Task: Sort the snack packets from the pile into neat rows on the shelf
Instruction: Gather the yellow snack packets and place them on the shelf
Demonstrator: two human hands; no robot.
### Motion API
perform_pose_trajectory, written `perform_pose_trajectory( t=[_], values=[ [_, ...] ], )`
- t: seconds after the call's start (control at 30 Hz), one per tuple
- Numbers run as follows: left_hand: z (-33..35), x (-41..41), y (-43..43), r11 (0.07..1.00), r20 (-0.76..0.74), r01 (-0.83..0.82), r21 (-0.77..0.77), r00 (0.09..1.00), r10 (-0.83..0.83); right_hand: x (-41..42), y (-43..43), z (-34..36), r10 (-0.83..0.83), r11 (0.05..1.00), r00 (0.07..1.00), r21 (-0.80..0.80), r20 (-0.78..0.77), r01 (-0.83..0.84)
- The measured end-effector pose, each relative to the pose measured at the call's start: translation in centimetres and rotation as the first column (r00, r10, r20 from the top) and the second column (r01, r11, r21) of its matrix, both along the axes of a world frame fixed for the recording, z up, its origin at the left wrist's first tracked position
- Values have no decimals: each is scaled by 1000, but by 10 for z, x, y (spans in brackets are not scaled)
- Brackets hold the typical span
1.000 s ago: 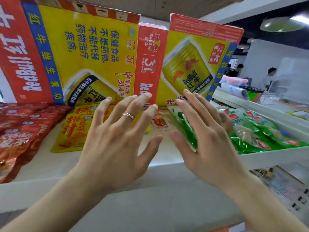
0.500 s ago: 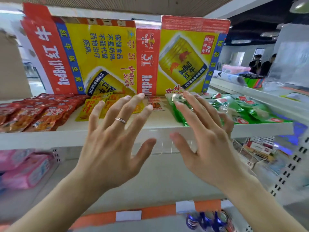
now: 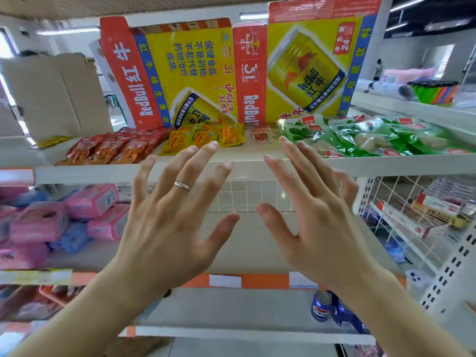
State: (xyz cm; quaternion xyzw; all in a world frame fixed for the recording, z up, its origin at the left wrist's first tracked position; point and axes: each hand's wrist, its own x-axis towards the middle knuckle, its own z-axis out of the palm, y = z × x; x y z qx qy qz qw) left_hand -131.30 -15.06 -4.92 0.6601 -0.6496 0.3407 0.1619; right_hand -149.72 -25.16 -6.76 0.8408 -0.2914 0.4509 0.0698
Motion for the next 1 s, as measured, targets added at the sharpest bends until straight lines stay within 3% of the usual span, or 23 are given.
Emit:
perform_pose_trajectory(
  t=[0.33,1.0],
  values=[
    [-2,35,28,999,-60,6,-41,998,-8,41,27,12,33,999,999,-17,-1,-33],
    [-22,247,133,995,-135,40,-88,990,-51,268,126,-1,77,997,997,19,-8,-77]
  ],
)
